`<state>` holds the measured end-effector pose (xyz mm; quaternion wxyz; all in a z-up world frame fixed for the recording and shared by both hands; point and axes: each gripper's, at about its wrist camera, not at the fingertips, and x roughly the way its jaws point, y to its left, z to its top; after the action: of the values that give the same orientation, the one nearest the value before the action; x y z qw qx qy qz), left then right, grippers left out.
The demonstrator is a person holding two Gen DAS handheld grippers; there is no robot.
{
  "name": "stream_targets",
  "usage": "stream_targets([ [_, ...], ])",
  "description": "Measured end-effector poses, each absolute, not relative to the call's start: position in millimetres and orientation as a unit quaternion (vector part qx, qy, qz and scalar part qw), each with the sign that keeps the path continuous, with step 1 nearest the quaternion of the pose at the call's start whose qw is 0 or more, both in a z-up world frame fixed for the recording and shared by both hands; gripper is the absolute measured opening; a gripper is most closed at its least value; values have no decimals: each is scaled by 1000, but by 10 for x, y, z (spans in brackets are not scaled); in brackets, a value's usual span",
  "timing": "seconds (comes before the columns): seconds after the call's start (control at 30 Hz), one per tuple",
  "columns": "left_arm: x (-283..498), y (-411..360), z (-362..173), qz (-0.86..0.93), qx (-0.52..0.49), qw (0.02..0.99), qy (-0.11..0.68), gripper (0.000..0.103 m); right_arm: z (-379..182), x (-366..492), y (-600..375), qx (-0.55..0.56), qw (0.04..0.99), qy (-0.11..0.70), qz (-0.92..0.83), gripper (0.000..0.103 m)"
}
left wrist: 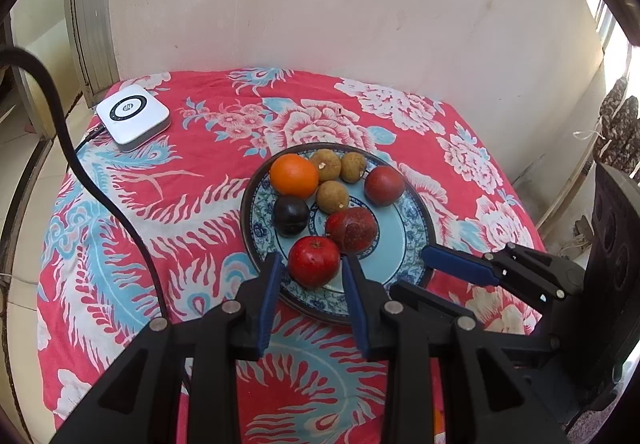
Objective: Organize fruits
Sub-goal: 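Lower the red apple and dark red fruit onto the plate and open both tools, then withdraw both tools from the plate toward the last orange and plum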
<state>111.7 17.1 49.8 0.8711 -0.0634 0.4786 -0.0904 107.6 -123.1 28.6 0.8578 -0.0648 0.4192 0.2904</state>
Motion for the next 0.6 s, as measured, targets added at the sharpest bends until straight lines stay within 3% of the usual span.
stream_targets([
  [0.6, 827, 116, 576, -90, -67, 870, 480, 33, 437, 771, -1475, -44, 870, 411, 270, 37],
])
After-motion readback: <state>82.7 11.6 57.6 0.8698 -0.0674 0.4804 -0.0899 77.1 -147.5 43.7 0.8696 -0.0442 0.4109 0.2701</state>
